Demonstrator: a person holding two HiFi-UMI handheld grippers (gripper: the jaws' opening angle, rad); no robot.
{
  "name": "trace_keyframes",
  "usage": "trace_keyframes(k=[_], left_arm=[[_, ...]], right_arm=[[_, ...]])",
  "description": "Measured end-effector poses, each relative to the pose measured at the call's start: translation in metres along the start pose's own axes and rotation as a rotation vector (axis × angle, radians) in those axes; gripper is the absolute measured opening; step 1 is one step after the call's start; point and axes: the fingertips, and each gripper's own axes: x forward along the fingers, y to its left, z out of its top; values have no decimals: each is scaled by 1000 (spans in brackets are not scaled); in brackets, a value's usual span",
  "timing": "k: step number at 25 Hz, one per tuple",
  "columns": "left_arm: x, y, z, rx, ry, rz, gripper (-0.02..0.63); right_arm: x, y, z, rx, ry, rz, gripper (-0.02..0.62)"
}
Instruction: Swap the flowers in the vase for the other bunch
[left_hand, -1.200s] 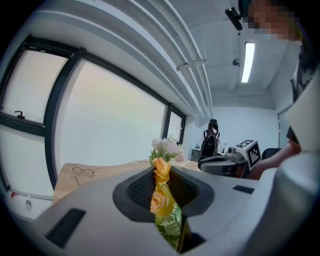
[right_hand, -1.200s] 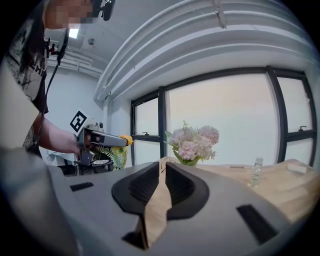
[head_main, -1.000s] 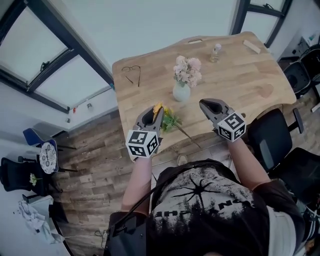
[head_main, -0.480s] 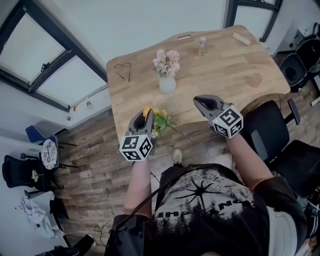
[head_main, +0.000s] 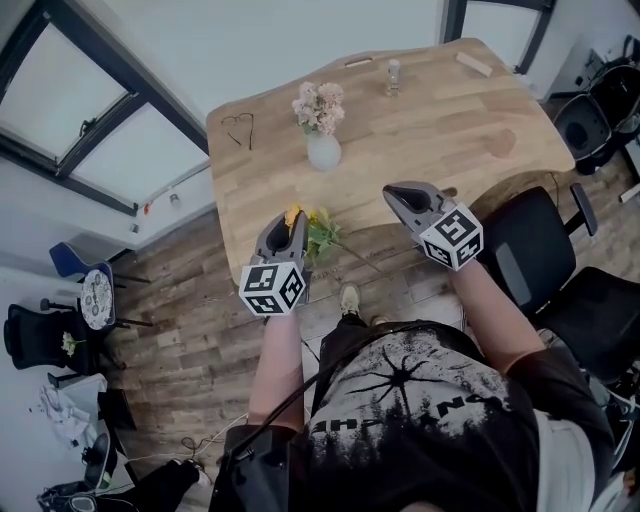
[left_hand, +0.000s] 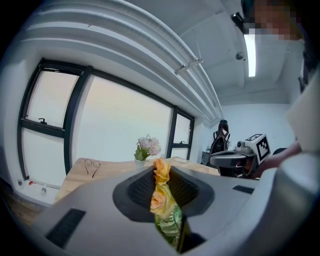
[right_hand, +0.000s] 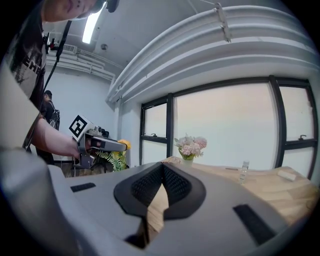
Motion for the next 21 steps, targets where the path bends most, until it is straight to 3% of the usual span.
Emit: trace_keyframes(k=[21], left_arm=[[-13,-8,-8,-12,18,13,81]], right_arm=[[2,13,1,-20,-4,-7,18]])
